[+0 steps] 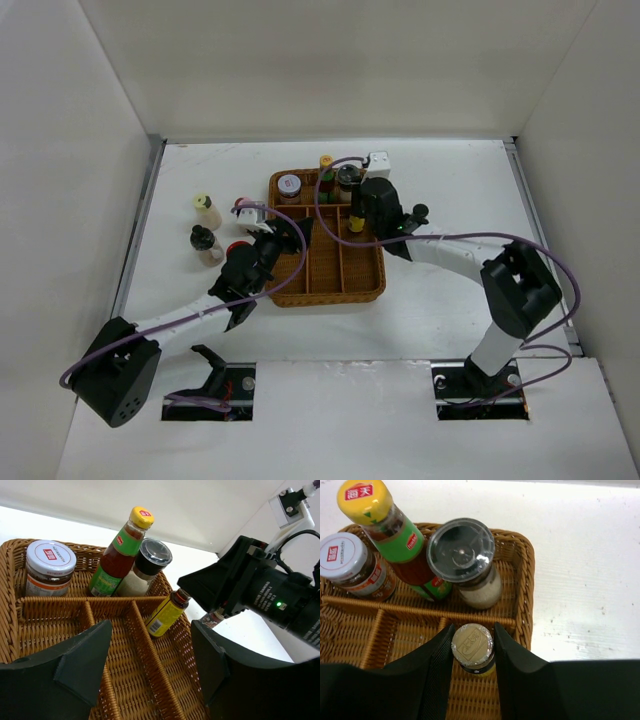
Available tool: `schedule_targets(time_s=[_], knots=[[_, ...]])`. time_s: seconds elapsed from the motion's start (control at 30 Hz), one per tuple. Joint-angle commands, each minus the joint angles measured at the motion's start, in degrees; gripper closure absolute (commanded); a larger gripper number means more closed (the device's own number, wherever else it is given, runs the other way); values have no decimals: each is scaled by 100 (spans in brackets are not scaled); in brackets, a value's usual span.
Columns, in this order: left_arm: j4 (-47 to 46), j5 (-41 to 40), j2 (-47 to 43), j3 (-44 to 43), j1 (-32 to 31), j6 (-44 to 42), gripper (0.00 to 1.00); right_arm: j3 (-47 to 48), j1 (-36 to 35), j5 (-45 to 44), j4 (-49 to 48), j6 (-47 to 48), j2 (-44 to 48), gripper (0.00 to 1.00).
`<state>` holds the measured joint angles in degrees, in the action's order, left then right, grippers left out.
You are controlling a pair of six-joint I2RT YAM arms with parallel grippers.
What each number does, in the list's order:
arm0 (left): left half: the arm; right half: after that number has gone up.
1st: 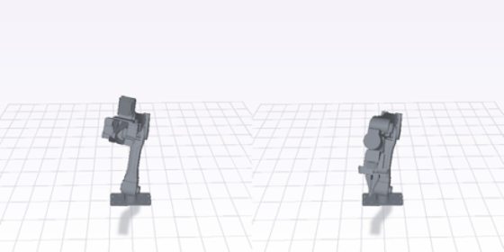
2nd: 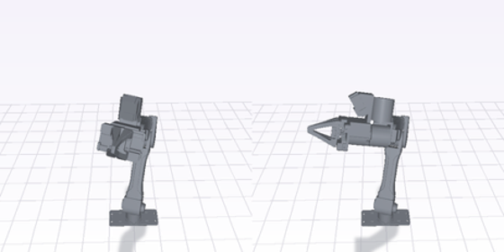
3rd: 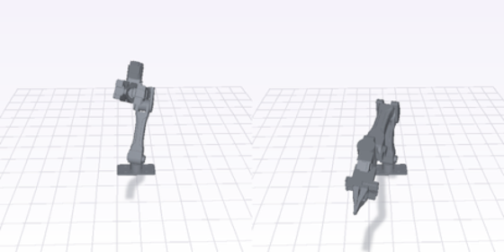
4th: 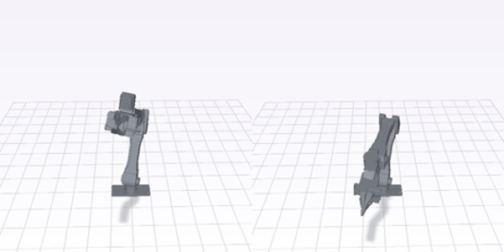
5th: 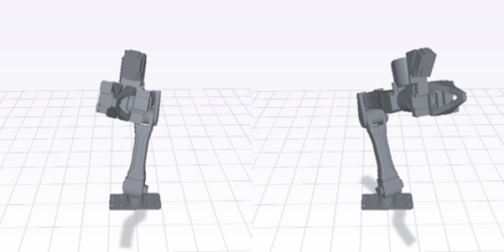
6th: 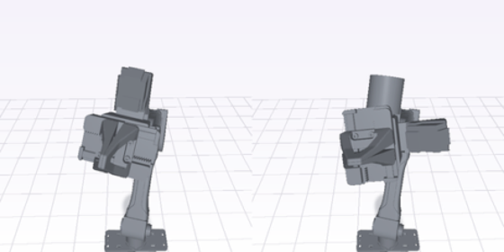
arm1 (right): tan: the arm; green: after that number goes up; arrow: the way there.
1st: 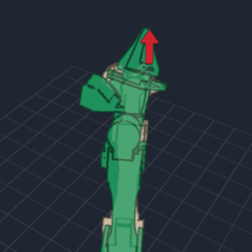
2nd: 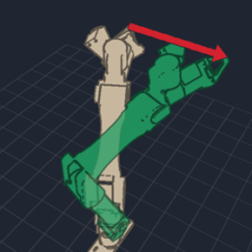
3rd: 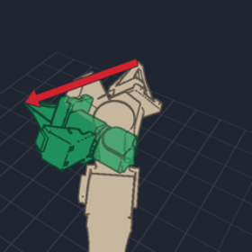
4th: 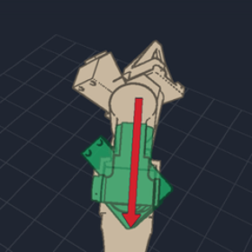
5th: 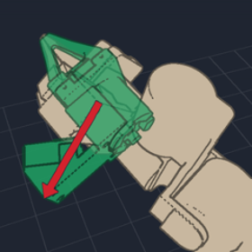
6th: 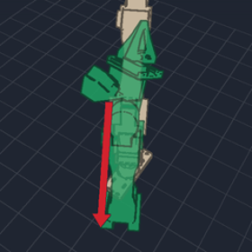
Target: Organize the condiment bottles
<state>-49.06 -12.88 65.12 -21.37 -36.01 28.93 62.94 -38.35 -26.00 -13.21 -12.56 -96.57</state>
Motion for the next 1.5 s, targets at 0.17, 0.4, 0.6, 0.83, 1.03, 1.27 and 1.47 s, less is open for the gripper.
schedule_targets(time_s=[0.17, 0.4, 0.6, 0.83, 1.03, 1.27, 1.47], knots=[[-218, -4, 97, -8, 37, 25, 37, -9, -256, -380, -797, 228, -108, 53], [-209, 5, 123, -17, 46, 51, 37, -115, -265, -318, -709, 96, 656, 39], [-192, 5, 132, -26, 46, 51, 37, -510, -265, -283, -700, -255, 1395, 32], [422, -21, -113, -333, -77, -1, 62, -1599, -151, -397, -841, -923, 2361, 82], [1055, -529, -228, -763, -279, -115, 69, -2434, -142, -722, -894, -1328, 3074, 75], [2566, -1918, -587, -1141, -630, -317, 45, -3077, -589, -704, -1464, -1286, 3303, 42], [4543, -3280, -1405, -1511, -806, -582, 30, -3121, -1020, -766, -1500, -1241, 3742, 31]])
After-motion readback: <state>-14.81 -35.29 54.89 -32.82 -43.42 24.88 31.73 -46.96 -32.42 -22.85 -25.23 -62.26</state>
